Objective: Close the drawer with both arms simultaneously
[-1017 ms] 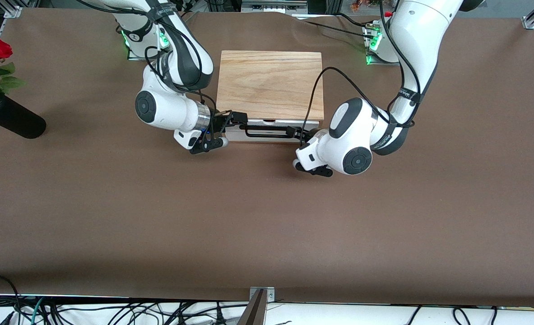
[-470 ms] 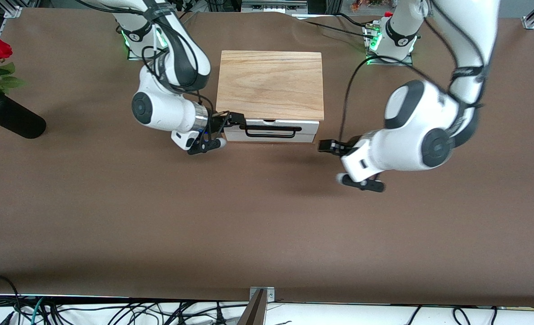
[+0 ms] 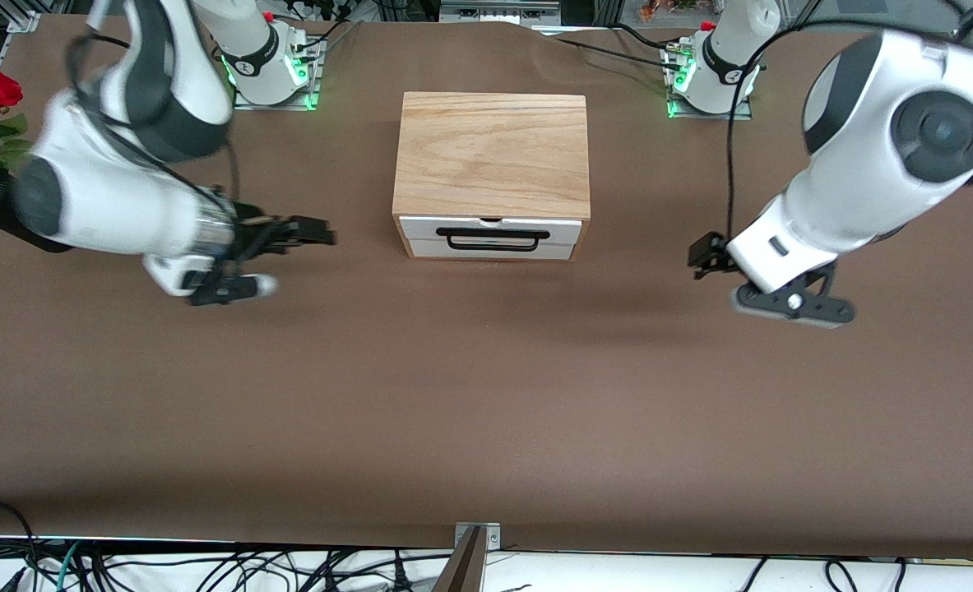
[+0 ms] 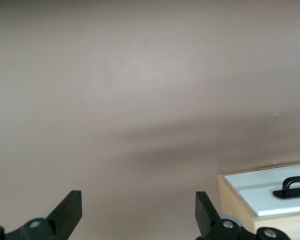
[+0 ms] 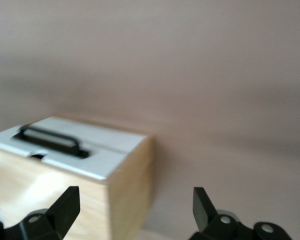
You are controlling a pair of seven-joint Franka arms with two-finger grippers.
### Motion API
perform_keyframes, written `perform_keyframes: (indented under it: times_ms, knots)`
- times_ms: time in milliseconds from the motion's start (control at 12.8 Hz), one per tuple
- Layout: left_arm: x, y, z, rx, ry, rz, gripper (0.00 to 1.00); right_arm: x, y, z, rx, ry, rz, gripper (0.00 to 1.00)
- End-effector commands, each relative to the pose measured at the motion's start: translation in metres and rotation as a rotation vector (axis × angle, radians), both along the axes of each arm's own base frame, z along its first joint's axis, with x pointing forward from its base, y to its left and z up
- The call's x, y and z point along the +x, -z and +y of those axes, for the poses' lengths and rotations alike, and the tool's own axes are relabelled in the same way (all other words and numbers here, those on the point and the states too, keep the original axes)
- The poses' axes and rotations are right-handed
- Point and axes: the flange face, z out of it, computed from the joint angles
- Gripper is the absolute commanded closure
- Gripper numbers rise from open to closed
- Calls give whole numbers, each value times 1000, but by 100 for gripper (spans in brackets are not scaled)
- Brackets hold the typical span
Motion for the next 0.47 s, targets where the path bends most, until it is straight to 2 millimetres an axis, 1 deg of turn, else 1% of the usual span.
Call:
perform_keyframes:
  times_ms: [0,78,157,235,313,391]
  knots:
    - [-46,-22,57,60,-68,21,0,-9,-60,-34,-174,-54,-124,0]
    - [-57,-18,90,29,-133,45,0,-11,-71,-42,-181,-55,-133,0]
    - [-72,-20,102,-28,-166,62,0,-15,-76,-46,-181,-44,-116,0]
    - [-77,-26,108,-35,-177,52,0,-20,-81,-49,-185,-45,-88,0]
    - [-77,-29,107,-30,-177,48,0,-23,-81,-58,-203,-34,-56,0]
    - [-74,-31,106,-33,-177,47,0,-23,-85,-71,-216,-15,-61,0]
